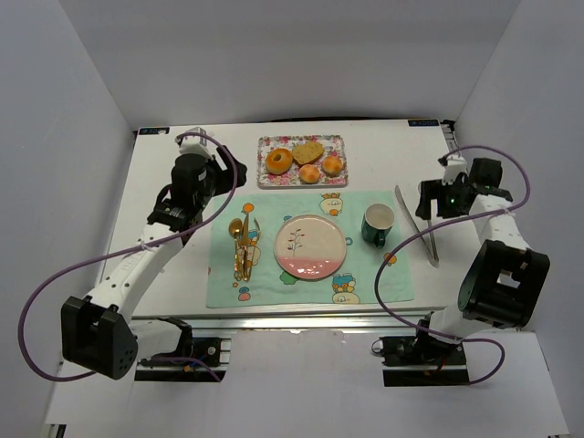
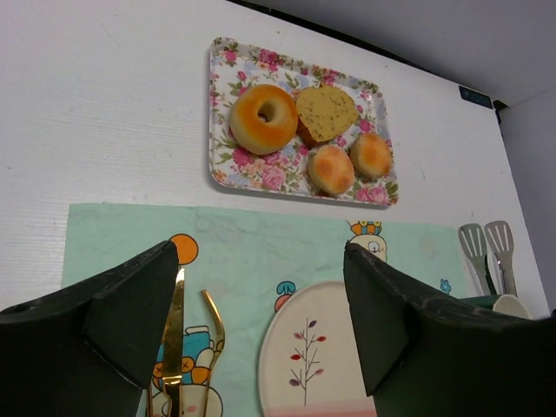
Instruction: Place the bread
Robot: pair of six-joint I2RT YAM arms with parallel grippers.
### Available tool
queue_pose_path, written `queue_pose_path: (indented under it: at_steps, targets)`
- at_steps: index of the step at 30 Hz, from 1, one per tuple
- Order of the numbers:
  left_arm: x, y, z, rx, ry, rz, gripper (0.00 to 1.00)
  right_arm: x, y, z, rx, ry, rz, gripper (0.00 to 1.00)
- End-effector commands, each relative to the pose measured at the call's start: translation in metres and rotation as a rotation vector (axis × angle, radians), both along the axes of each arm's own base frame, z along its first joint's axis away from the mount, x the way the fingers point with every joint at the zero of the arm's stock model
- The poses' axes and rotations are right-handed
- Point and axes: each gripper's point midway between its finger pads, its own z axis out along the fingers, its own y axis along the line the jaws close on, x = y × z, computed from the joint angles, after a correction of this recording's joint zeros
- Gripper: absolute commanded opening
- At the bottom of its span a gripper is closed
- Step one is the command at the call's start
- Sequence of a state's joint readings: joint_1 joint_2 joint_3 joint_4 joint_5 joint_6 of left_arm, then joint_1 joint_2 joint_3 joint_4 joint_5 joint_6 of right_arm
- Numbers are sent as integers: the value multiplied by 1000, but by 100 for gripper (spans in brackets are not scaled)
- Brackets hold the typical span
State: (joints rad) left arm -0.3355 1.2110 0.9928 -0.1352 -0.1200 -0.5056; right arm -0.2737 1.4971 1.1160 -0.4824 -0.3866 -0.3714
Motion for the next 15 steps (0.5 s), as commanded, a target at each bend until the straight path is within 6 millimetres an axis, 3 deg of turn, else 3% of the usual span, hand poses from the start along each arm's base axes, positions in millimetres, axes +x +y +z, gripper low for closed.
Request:
queue_pose_path:
  at_steps: [1,12,15]
  targets:
    - [-1,-3,9,-39,-41,-20,87,1,-28,-8,-138,-43,-92,89]
    - [6,-9,-9,-32,7,-34,87,-15,-19,-80,-154,118,-9,89]
    - [4,-7,-12,-24,16,-29,88,-11,-13,-86,-138,129,39,88]
